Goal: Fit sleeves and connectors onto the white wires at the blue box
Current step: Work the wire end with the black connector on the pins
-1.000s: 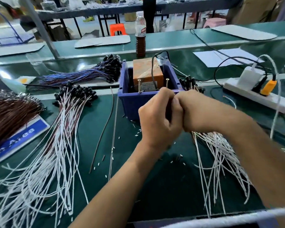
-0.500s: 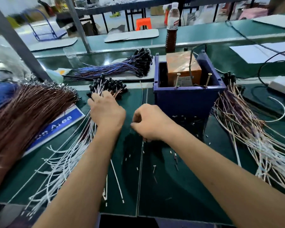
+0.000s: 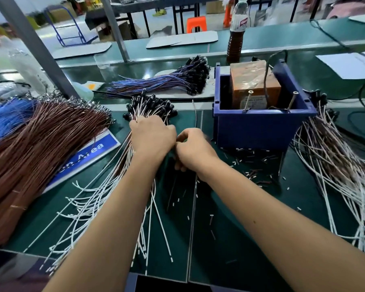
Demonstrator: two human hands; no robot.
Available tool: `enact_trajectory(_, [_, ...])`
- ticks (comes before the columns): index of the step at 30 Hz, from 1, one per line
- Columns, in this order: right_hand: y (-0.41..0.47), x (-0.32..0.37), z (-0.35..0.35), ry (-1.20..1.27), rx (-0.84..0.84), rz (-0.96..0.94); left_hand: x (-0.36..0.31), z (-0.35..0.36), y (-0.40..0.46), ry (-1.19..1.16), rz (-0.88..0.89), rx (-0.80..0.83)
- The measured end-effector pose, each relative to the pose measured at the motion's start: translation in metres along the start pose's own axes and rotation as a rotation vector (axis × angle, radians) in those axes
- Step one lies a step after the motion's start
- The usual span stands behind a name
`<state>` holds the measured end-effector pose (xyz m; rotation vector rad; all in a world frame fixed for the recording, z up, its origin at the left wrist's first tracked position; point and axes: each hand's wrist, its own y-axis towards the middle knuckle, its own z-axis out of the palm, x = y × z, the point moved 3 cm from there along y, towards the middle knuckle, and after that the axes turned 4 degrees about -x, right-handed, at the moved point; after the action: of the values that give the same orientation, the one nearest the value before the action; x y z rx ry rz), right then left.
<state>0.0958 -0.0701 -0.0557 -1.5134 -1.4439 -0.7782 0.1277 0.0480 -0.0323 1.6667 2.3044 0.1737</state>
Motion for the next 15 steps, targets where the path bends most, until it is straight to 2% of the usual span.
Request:
enact_trajectory(4, [0.002,-0.004,0.001,0.044,-0.018,0.001,-0.005,0.001,0.004,-0.157,-0.044,0.016])
enact_trajectory(11, [0.006,-0.011,-0.001,0.067,0.011,-0.011,-0.009,0.009,0.008,-0.193,-0.044,0.062])
enact_trajectory(15, [0.006,-0.013,-0.002,0.122,0.01,-0.02,-0.008,0.005,0.007,-0.411,-0.156,0.11])
